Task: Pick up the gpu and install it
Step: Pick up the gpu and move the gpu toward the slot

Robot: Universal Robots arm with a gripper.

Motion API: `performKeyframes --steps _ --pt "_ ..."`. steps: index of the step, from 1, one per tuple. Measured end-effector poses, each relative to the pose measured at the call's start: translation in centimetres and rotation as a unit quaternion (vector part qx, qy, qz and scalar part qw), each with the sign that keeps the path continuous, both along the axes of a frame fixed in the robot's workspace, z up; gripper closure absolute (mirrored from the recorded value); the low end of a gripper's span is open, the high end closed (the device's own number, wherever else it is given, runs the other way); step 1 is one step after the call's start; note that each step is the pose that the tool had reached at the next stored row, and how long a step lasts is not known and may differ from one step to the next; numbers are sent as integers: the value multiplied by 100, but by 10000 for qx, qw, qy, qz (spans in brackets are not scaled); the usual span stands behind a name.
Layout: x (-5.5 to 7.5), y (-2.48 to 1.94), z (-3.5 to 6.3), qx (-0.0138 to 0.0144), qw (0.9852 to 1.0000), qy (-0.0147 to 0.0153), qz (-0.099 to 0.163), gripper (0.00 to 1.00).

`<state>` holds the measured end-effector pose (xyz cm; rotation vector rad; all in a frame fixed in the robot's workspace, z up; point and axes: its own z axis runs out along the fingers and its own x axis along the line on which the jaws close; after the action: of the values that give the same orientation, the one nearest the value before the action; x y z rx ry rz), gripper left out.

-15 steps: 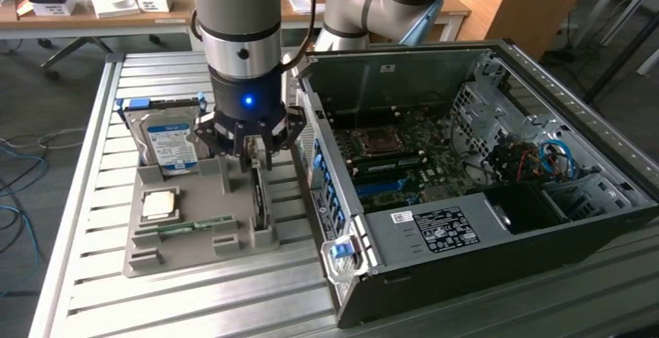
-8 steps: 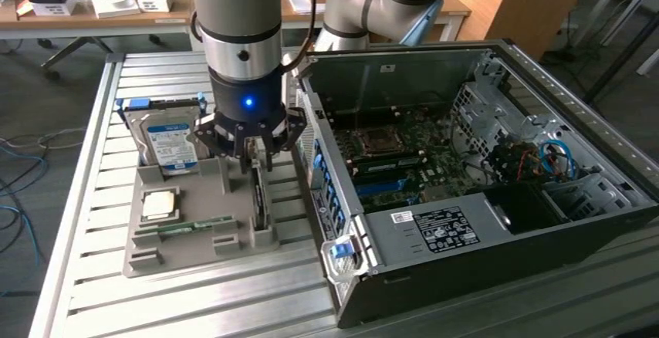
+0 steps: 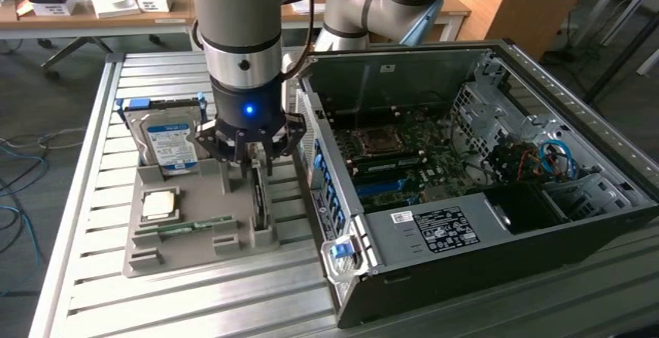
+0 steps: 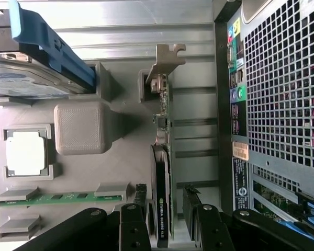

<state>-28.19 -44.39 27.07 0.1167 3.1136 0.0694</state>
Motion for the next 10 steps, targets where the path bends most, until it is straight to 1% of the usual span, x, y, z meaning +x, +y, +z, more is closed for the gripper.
performKeyframes --steps 6,10 --pt "0 0 -81 0 10000 0 0 58" --pt "1 0 -87 -1 10000 1 0 58"
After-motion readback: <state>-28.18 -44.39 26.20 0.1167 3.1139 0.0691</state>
